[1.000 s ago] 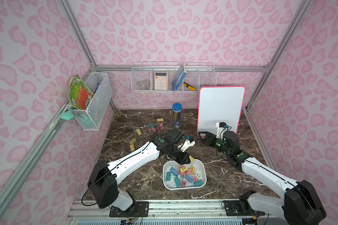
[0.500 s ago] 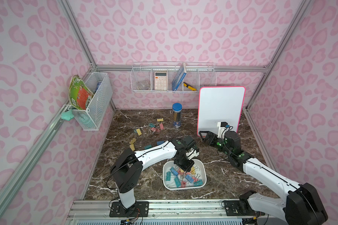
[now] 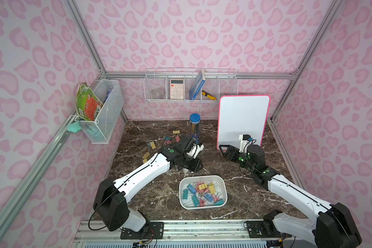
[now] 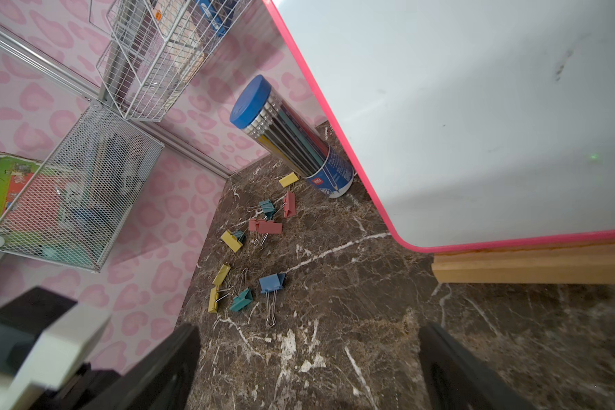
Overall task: Put the binder clips in the storage box
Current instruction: Place the binder clip in the storage box, then pick up the binder clip at the center of the board.
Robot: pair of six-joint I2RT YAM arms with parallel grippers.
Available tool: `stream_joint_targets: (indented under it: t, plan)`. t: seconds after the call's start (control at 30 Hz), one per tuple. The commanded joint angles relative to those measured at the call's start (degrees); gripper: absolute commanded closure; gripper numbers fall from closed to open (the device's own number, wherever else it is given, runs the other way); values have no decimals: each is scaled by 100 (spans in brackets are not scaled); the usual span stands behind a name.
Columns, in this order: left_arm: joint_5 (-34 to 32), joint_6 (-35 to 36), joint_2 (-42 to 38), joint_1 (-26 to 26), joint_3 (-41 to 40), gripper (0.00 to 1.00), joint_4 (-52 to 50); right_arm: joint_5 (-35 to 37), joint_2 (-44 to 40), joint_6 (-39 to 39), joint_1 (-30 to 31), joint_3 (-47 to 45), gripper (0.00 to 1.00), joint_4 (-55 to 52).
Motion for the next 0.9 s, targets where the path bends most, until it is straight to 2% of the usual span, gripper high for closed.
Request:
stream_joint_targets:
  t: [0.0, 0.13, 0.2, 0.4, 0.53, 0.87]
  plan:
    - [-876, -728, -85, 528, -12, 62, 245, 82, -38, -104, 36, 30, 2, 33]
    - [-1049, -1408, 325, 1309, 141, 62, 63, 138, -13, -110, 140, 57, 2, 54]
    - [-1178, -1725, 723, 1524, 373, 62, -239, 201, 14, -153, 218, 104, 2, -8]
    - [-2036, -2335, 1610, 1480, 564, 59, -572, 326, 24, -193, 361, 110, 2, -77]
    - [-2434, -2431, 2121, 1393, 727, 57, -636, 313, 29, -156, 374, 72, 2, -22]
    - [-2076, -2155, 3146, 1327, 1154, 49, -587, 300, 93, -152, 373, 100, 2, -24]
